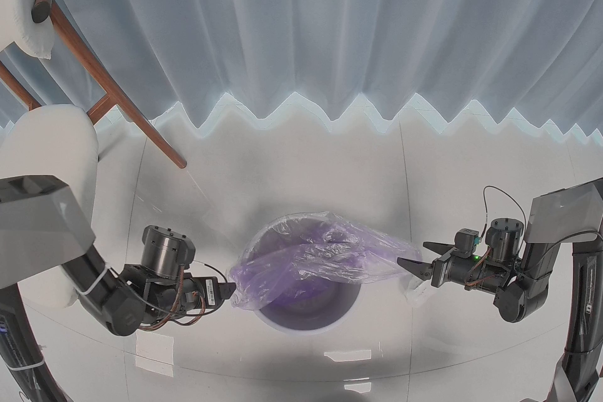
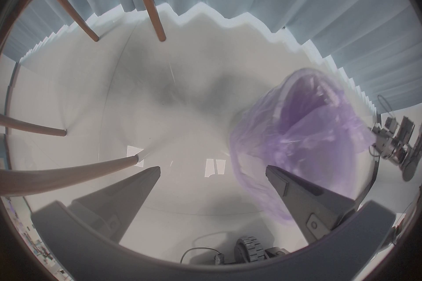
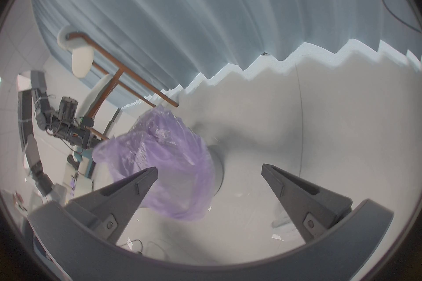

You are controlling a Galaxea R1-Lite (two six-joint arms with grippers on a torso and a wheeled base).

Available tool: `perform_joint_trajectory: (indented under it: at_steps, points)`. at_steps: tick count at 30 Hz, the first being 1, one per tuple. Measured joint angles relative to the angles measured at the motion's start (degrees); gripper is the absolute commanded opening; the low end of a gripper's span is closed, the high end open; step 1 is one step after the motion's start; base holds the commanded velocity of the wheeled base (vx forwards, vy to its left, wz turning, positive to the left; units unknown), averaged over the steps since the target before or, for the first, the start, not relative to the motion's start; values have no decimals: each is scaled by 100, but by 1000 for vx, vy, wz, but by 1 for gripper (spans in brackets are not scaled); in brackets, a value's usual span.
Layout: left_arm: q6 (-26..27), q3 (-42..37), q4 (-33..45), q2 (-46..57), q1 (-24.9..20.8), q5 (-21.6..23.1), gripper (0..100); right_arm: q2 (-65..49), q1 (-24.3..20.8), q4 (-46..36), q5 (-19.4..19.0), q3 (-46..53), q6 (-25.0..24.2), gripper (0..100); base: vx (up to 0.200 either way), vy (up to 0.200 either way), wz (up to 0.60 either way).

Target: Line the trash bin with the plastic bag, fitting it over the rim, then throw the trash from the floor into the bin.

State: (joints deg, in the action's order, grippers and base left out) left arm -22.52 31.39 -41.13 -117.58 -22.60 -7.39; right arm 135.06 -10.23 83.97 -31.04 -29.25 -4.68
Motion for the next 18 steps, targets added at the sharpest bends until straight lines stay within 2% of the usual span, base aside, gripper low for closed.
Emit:
perform_joint_trajectory:
  at_steps: [6,8,12,15,18]
  points:
    - [-239,-596,24,1003,-44,4,100,-262,20,441,246,623,-919,100,0,0,0]
    - [-307,-813,79,1323,-55,6,100,-374,30,494,512,825,-1242,100,0,0,0]
    - [-382,-976,130,1858,-121,55,100,-562,102,496,1040,1042,-1551,100,0,0,0]
    - [-529,-942,154,2186,-380,208,100,-734,141,499,1308,1175,-1849,100,0,0,0]
    - [-725,-827,169,2345,-890,499,100,-1012,174,499,1556,1384,-2258,100,0,0,0]
